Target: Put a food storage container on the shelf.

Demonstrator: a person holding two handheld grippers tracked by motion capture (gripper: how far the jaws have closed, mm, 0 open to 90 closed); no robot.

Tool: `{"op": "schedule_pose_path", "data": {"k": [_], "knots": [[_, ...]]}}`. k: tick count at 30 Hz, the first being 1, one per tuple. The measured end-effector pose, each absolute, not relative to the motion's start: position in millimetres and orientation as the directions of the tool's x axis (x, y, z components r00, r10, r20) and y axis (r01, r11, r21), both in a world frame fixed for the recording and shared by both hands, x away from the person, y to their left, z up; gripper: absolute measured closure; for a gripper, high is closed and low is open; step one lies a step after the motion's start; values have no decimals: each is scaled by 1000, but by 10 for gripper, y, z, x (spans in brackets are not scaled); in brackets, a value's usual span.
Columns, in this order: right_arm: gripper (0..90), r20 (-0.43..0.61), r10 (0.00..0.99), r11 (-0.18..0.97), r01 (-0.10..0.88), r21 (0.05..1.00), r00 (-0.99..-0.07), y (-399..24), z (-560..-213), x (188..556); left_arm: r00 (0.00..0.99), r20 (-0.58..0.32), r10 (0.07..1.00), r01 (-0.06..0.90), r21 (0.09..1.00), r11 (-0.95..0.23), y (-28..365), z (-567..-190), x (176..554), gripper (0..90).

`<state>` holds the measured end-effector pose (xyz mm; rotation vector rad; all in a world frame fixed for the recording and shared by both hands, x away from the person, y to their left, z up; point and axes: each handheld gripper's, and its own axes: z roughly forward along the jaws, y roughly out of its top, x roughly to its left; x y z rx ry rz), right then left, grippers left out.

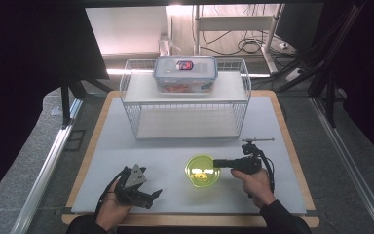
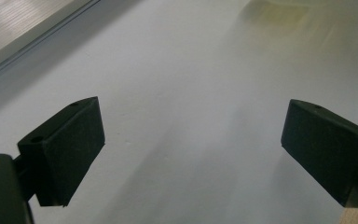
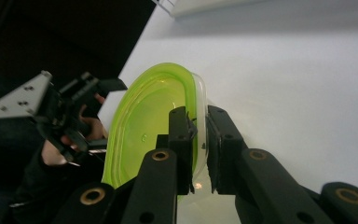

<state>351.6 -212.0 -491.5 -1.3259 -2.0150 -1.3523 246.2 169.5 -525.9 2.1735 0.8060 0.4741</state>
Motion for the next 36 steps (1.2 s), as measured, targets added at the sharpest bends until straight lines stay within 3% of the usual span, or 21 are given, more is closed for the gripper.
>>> {"op": "schedule_pose_path", "data": {"k": [10,36], "knots": [[820,715,459,53,819,571,-528,-2115,-4553,3584,724,52,687,407,773,-487,1718,-5232,2463,55],[819,666,422,-36,723,690,-615,-2016,-3226,4016,720,37,693,402,792,-460,1741,-5214,2463,46]]}}
